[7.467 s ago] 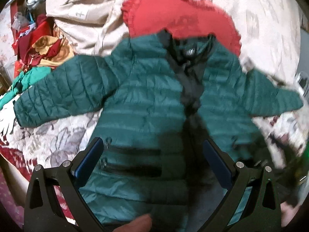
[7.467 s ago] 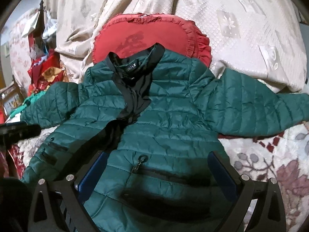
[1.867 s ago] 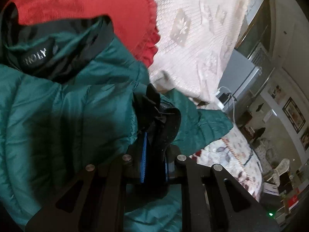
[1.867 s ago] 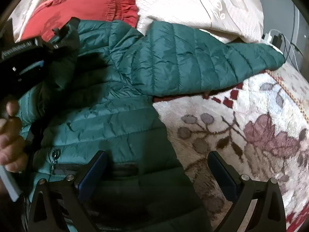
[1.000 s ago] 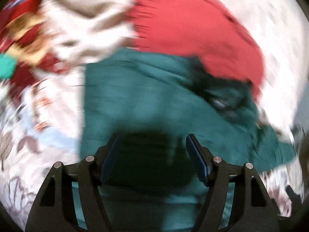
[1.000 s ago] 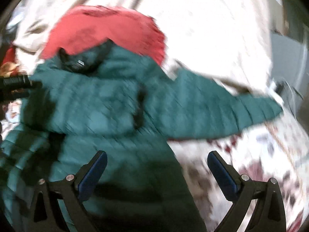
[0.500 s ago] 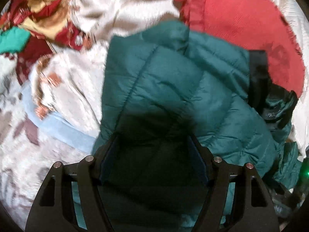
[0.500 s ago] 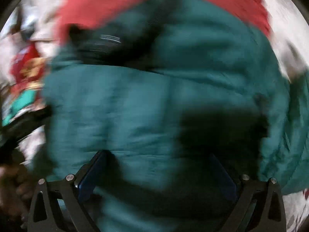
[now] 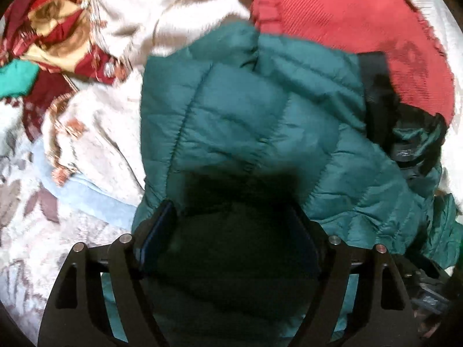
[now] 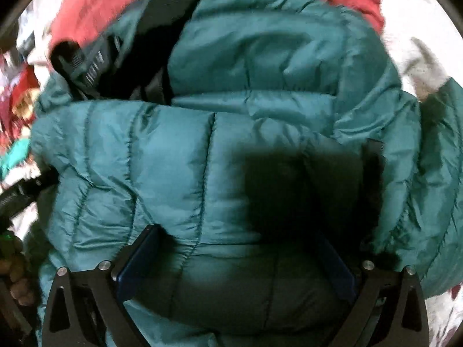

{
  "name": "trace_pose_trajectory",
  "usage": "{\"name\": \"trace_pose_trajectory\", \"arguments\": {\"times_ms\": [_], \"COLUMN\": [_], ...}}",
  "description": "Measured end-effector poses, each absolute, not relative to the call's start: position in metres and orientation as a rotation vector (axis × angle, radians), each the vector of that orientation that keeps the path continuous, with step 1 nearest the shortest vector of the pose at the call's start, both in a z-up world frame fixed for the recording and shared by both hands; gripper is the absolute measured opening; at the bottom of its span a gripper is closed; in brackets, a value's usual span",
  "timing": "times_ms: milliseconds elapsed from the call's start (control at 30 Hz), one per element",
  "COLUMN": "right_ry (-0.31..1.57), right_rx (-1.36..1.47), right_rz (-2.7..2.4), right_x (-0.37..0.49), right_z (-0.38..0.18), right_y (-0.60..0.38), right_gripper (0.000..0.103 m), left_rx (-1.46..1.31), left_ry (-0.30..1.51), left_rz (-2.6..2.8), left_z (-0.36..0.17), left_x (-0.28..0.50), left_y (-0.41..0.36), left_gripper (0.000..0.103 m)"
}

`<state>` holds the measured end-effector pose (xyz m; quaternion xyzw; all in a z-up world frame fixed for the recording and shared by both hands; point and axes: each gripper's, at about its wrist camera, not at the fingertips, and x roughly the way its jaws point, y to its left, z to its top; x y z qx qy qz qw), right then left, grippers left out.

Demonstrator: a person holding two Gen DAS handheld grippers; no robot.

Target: Fold large clothes

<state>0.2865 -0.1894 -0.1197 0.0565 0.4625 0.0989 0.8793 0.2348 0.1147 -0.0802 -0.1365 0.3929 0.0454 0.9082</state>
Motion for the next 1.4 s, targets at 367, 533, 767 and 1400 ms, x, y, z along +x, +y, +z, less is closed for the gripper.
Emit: {"name": "trace_pose_trajectory", "arguments": {"times_ms": [367,533,767,1400], "right_ry": [0.832,0.942,0.788,0.761], "right_rx": [0.167,0.100,0.177,0.475], "right_rz": [0.089,0.072,-0.111,-0.494], "right_x": [0.186,0.187,0.147,0.153], "right_z": [-0.068,-0.095,-0.062,-0.055], "right_y": [-0.220,-0.222,-0.263,-0.564], "right_gripper": [0.103,0.103,0.103,0.102], "left_rx": [-0.197,-0.176,-0.259,-0.219], "left_ry": [0.855,0.890,0.833,0.827], "left_rz": [-0.073,-0.053,-0.105,-0.103], "left_z": [-0.059,-0.059,-0.042,-0.037], "left_x": [0.201,0.189,0.148,0.172], "left_y": [0.064,0.047,0.024,0.008], "left_gripper": [0.079,0.079,0.079,0.079]}}
